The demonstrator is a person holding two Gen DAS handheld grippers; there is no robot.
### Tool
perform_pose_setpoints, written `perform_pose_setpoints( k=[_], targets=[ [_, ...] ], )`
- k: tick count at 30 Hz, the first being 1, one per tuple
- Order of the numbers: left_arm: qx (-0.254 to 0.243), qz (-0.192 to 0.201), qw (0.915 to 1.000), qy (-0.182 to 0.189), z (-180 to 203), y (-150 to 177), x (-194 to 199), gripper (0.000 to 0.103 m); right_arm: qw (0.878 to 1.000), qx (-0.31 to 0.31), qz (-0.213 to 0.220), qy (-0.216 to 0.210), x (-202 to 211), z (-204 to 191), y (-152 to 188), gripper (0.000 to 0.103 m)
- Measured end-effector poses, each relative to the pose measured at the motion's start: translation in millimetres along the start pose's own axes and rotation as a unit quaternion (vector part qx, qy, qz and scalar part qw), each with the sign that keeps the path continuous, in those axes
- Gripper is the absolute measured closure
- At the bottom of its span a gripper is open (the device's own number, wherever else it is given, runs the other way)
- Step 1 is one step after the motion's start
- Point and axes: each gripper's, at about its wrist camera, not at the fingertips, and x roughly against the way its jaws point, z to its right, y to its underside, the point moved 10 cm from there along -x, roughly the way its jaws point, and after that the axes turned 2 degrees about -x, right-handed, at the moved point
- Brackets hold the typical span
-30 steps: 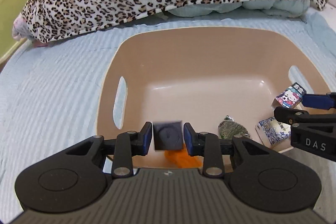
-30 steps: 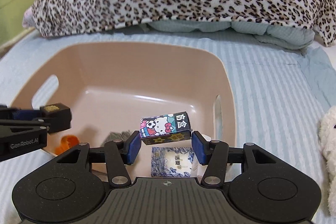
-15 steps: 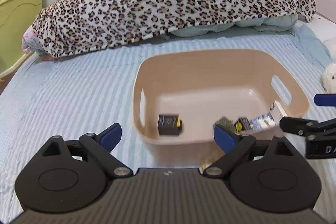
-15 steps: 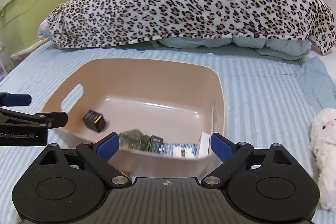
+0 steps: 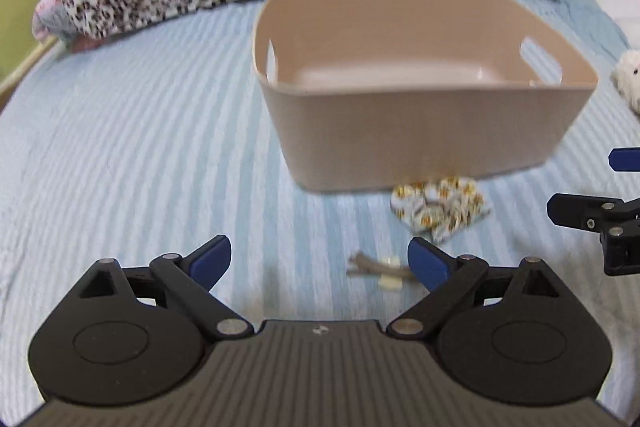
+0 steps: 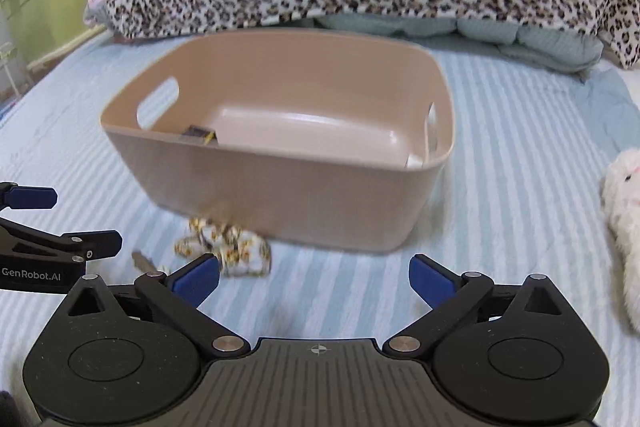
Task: Organize objects
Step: 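Grasp the brown sticks with the left tool while the right tool grasps the floral scrunchie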
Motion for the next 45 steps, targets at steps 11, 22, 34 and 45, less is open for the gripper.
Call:
perform_pose_setpoints(
  k=[11,22,34,45],
  targets=[
    [-0.021,-0.032,0.9987,0.033,22.4,29.3,-35.8,0.008,1.000,0.006,-0.027,0.002,-27.9,-3.0,27.3,0.001],
    [0.017,-0.020,0.9987,0.044,16.9,28.1,-53.3,0.010,0.999,0.007,-0.031,-0.013,-44.1,-11.7,29.3,0.001],
    [0.050,-0.012,0.9972,0.054,-7.7,24.1,-58.7,0.060,0.999,-0.016,-0.034,-0.036,-74.0,-43.2,17.2,0.012],
    [0.042,-0.019,0.9957,0.081,-2.8,22.1,-57.6,0.086,0.998,-0.032,-0.034,-0.042,-88.2,-49.0,14.2,0.057]
  ],
)
